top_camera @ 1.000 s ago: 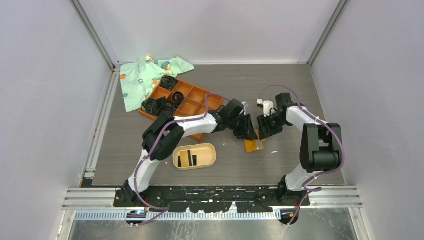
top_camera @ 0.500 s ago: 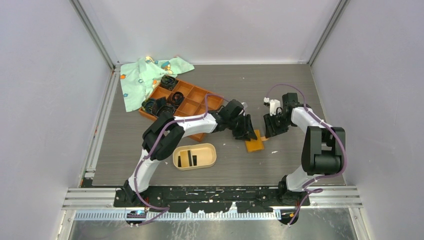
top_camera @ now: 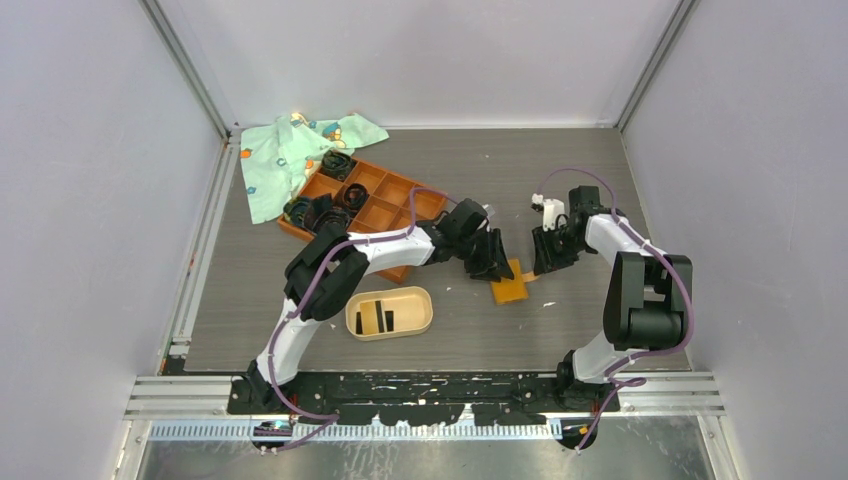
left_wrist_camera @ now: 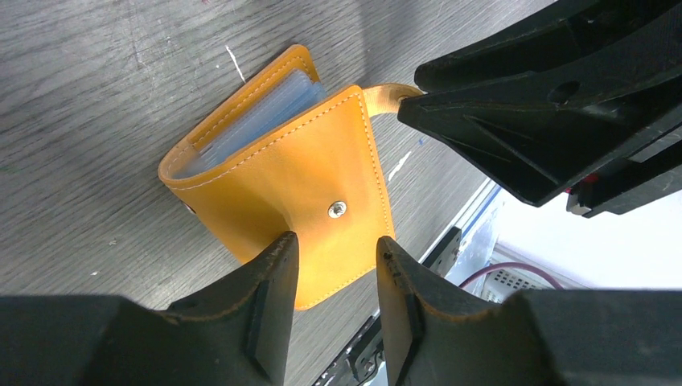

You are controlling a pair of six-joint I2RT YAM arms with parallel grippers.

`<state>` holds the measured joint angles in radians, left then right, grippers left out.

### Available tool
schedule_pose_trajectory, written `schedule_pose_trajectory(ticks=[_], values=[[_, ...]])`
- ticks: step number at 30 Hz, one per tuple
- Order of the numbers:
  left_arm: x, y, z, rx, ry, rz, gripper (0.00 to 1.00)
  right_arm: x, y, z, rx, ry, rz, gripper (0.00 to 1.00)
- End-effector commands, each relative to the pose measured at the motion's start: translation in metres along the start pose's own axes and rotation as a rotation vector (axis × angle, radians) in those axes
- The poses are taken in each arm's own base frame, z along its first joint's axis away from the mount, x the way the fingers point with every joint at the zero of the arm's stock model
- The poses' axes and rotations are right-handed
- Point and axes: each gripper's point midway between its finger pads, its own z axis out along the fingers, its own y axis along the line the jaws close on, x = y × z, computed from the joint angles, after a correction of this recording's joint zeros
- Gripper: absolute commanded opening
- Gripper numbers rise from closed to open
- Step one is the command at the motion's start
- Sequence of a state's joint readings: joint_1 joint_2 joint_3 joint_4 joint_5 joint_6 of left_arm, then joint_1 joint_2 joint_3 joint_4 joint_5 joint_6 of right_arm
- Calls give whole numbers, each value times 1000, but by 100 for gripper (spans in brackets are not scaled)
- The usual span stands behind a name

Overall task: Put the credit cards into the card holder
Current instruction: Close the card holder at the center of the board.

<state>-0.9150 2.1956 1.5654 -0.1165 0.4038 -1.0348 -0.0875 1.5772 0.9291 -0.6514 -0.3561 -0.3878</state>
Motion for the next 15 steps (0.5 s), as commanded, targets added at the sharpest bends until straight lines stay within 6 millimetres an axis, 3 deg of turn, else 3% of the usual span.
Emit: schedule_pose_trajectory(ticks=[1, 8, 15], values=[[-6, -9, 0, 23, -11, 27, 39, -12, 7, -6, -35, -47, 5, 28], [-16, -22, -6, 50, -35, 68, 30, -20, 10, -11, -50, -83, -3, 3], [-18, -13, -5, 12, -5, 83, 22, -39, 15, -22, -68, -175, -61, 1]])
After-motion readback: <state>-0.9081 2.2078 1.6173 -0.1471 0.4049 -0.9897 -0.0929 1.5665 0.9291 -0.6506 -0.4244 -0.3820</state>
